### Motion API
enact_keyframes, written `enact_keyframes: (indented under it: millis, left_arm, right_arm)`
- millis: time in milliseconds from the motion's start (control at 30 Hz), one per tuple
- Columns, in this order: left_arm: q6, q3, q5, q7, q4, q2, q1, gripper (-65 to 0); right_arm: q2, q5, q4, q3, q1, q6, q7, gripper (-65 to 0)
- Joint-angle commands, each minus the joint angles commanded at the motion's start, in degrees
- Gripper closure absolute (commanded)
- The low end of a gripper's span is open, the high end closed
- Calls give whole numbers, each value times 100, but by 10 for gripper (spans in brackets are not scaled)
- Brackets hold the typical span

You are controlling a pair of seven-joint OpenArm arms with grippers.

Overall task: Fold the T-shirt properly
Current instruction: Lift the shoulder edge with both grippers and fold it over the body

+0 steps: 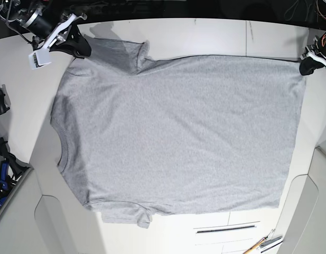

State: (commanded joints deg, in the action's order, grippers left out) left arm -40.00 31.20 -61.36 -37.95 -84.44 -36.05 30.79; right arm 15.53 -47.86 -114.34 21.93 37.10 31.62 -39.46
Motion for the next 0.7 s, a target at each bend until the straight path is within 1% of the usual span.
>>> enact_keyframes:
  millis: [67,133,200,300,400,467,567,633,700]
  left_arm:
    - [0,0,17,330,-181,-2,-2,0]
    - [0,0,184,540,-291,0,-35,0]
    - [0,0,479,678,-293,2,-83,0]
    - [0,-11,1080,914,-280,0,-264,0]
    - [0,-15,1565,1270,-280,0,-575,0]
    - [0,-46,1880,1412,-269,0,-778,0]
    - [0,-337,2072,1491,-107,0,-1143,0]
    - [0,-623,2319,1672,109,2,-1458,0]
    - [338,-914,2612,1919,372,2,-1790,0]
  right_arm:
    - [0,17,0,81,-227,-2,-2,0]
    - [-2,168,0,103,-490,-7,-2,0]
    - [-2,326,11,98,-750,-7,0,0]
    - [2,645,164,98,-1222,-9,9,0]
    - [17,992,632,94,-1849,-9,219,0]
    - [109,994,1073,42,-2251,-4,216,0]
    - [195,990,1665,-129,-2804,20,214,0]
    - [192,994,1932,-269,-3112,20,216,0]
    - [192,999,2175,-422,-3388,20,214,0]
